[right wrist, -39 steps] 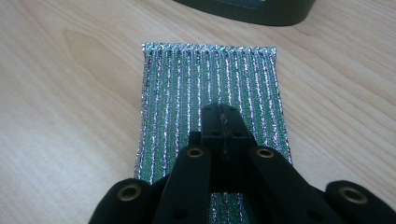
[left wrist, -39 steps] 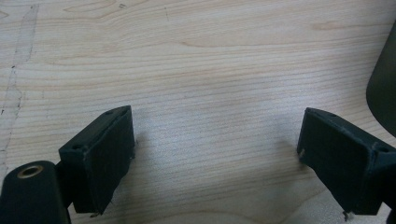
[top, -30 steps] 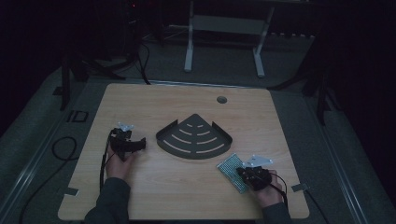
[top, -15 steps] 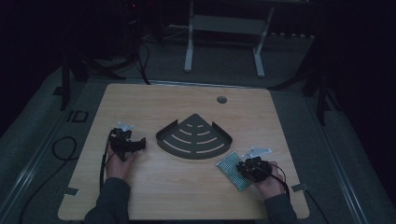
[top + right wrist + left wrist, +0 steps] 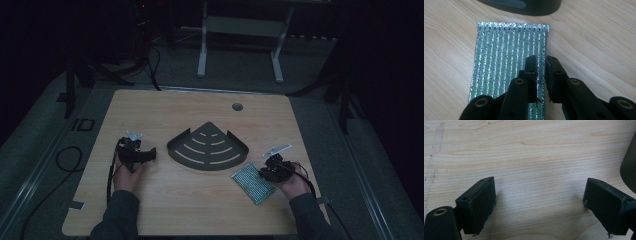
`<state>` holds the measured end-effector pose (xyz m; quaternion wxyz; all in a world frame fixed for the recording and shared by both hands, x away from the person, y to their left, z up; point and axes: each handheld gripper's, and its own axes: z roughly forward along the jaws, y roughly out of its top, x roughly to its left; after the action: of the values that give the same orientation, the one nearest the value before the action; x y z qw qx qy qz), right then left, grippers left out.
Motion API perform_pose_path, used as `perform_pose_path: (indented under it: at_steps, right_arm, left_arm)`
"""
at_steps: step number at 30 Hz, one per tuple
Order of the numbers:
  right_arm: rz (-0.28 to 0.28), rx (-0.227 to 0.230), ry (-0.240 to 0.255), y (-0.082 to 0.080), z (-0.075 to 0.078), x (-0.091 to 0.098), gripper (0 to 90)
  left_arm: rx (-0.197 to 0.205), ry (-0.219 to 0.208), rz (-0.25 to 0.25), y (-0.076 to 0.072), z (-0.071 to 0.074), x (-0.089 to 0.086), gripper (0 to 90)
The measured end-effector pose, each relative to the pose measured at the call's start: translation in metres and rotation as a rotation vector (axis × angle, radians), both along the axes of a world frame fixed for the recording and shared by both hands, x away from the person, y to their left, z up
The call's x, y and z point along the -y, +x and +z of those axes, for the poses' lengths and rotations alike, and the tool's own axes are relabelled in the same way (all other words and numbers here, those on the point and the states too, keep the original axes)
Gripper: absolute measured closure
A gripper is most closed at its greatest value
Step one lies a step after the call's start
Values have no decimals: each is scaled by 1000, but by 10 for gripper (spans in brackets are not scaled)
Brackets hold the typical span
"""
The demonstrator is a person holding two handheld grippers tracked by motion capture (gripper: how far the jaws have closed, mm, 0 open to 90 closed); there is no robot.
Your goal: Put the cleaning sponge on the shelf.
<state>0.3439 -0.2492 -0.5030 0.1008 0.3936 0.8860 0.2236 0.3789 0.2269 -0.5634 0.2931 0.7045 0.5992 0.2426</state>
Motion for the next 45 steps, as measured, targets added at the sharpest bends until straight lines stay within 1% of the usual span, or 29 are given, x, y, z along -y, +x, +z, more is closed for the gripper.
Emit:
perform_pose_path:
  at_steps: [7, 11, 17, 21, 23, 27, 34, 40, 45]
  right_arm:
    - [3, -70, -1, 13, 2, 3, 802]
    - [13, -99, -10, 19, 2, 3, 797]
    - [31, -145, -49, 26, 4, -1, 777]
    - [46, -164, -69, 30, 6, -3, 774]
    - [56, -182, -74, 31, 6, -4, 767]
    - [71, -213, -60, 35, 5, -5, 760]
    - [82, -248, -73, 37, -1, -8, 767]
    - [79, -266, -73, 39, -4, -7, 771]
    - [65, -300, -60, 42, -7, -6, 784]
  left_arm:
    - [0, 0, 0, 0, 0, 0, 115]
    - [0, 0, 0, 0, 0, 0, 115]
    - [0, 0, 0, 0, 0, 0, 115]
    - [0, 0, 0, 0, 0, 0, 115]
    - [0, 0, 0, 0, 0, 0, 115]
    - [0, 0, 0, 0, 0, 0, 115]
    - [0, 0, 0, 0, 0, 0, 115]
    - [0, 0, 0, 0, 0, 0, 115]
    - [0, 0, 0, 0, 0, 0, 115]
